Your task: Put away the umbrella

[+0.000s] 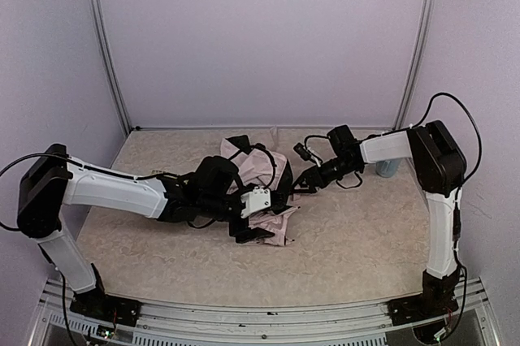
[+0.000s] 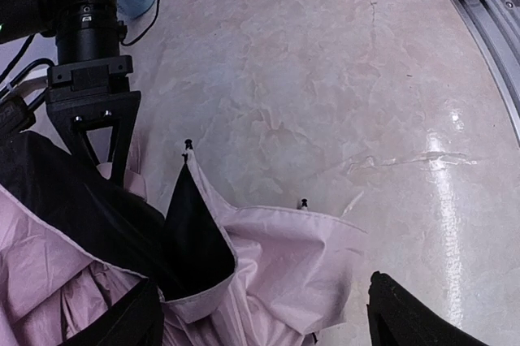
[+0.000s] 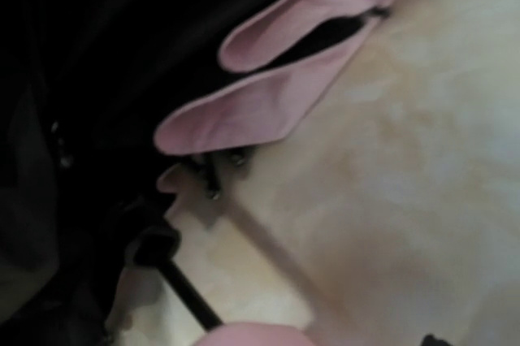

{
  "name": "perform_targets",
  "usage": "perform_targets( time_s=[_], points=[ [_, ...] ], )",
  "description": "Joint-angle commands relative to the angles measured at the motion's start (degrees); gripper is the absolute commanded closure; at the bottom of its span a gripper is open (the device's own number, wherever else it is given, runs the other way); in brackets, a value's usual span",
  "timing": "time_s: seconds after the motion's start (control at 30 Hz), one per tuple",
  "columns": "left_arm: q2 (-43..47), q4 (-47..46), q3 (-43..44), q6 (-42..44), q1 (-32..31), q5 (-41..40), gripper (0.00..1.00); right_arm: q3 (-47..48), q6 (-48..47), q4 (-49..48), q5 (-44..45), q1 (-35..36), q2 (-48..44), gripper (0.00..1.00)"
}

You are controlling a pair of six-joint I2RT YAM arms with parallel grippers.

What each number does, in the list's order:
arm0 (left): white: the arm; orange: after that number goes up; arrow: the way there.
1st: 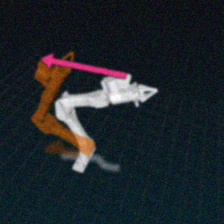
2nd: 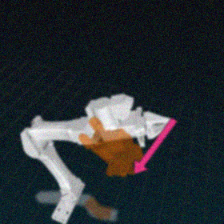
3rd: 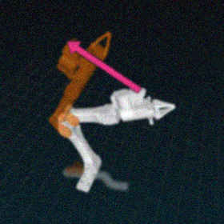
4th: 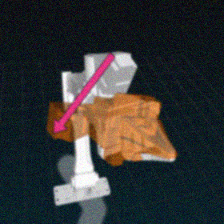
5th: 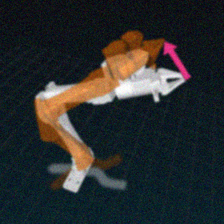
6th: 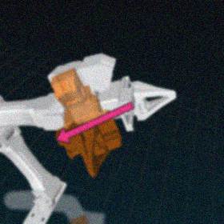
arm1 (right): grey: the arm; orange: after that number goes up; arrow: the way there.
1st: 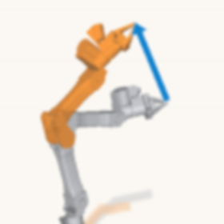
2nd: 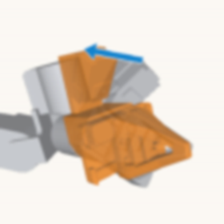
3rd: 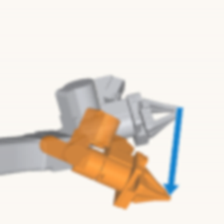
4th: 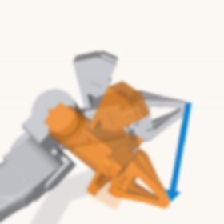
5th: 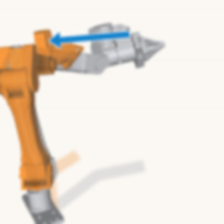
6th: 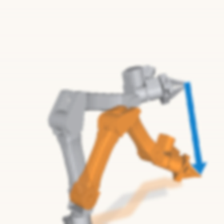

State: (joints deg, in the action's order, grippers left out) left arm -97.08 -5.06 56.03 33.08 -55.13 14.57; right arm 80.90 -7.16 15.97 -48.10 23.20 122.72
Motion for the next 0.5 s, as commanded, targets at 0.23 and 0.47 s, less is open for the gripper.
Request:
perform_targets(
  time_s=[0.23,0.47],
  points=[
    [-7.9,-5.5,3.8,-2.0,1.4,-8.4,0.55,-1.3,-3.2,-0.5,-8.3,3.2,3.6,0.53],
    [-4.5,-4.1,4.7,-4.1,1.3,-3.2,1.00,-8.3,-5.1,-0.2,-11.2,3.5,-2.4,0.84]
  ],
)
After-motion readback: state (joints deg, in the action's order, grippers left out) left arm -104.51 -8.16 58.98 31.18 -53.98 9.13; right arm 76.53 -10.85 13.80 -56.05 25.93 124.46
